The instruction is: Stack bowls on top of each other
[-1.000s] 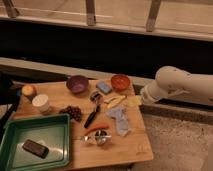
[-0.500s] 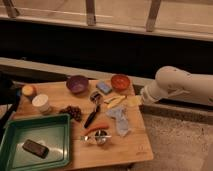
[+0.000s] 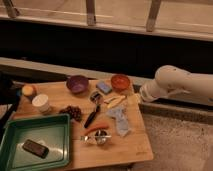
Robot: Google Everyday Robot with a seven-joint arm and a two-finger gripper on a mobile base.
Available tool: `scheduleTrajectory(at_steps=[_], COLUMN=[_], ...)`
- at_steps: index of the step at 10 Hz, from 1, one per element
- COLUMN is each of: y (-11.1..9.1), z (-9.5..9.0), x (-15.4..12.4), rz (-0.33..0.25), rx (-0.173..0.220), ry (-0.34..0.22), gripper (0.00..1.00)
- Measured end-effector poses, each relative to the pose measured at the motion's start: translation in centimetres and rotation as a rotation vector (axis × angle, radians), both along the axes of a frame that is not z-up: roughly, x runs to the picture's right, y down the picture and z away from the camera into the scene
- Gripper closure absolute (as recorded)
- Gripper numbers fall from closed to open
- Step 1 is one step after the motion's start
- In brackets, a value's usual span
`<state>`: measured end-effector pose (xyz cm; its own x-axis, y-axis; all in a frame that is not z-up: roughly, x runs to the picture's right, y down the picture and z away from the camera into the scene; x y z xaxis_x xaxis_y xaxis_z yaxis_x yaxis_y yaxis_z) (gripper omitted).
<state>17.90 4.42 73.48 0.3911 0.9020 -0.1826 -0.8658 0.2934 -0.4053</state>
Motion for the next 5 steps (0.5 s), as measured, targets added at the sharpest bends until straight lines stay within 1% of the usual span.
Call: scheduleTrajectory(at_steps=[2, 3, 5], y=[-3.7, -5.3, -9.6], z=[1.1, 1.5, 2.8], x=[-3.3, -4.8, -9.0], rz=[-0.052, -0.069, -0.118], rx=[0.055, 0.078, 0.144], ry=[-0.024, -0.027, -0.028], gripper=[0.33, 0.33, 0.33])
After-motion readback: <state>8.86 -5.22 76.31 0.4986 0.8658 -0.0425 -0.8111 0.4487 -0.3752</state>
